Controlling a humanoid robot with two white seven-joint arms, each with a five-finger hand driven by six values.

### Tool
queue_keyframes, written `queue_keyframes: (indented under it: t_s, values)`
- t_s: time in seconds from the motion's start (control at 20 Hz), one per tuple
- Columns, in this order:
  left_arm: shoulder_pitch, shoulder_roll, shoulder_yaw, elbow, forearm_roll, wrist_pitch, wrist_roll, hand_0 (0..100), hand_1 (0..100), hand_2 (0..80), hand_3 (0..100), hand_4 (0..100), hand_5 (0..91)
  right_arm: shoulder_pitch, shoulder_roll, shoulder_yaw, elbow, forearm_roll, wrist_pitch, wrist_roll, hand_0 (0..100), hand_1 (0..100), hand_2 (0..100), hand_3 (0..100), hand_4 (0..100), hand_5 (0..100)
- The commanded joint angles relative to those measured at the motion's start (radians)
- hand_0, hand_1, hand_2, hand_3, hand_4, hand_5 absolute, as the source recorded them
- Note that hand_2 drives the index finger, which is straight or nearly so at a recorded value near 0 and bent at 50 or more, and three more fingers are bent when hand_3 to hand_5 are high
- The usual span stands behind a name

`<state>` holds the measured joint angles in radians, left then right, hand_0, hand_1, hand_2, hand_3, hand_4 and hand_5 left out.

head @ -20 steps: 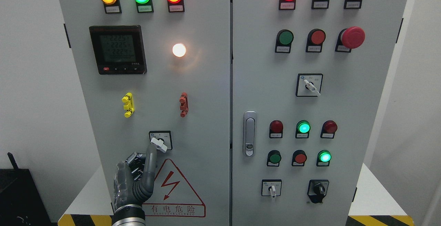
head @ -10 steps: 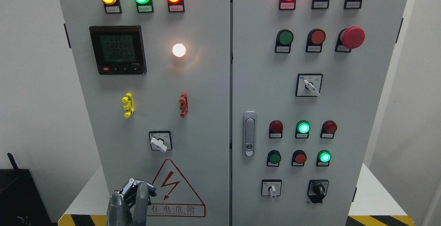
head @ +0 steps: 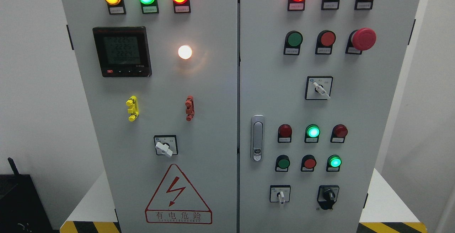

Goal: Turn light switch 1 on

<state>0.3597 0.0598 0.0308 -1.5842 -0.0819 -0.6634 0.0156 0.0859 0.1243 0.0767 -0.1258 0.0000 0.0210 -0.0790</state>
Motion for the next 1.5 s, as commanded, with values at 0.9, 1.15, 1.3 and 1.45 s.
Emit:
queue_keyframes:
  t_s: [0.9,1.15,1.3,1.45]
  values:
    - [-0.154,-0.043,0.043,1.353,0.067,0.602,-0.181,22,0,0.0,0,0,0.0,0.000,0.000,0.000,0.000,-0.025,0.000,-0.001,0,0,0,0,0,0]
    - [-0.188,-0.061,0.003,1.394,0.067,0.715,-0.172,21,0,0.0,0,0,0.0,0.000,0.000,0.000,0.000,-0.025,0.000,-0.001,0,0,0,0,0,0]
    - [-0.205,-0.080,0.003,1.429,0.068,0.719,-0.157,21,0,0.0,0,0,0.0,0.000,0.000,0.000,0.000,-0.025,0.000,-0.001,0,0,0,0,0,0]
    - [-0.209,-0.089,-0.002,1.446,0.067,0.711,-0.154,21,0,0.0,0,0,0.0,0.000,0.000,0.000,0.000,-0.025,0.000,-0.001,0,0,0,0,0,0]
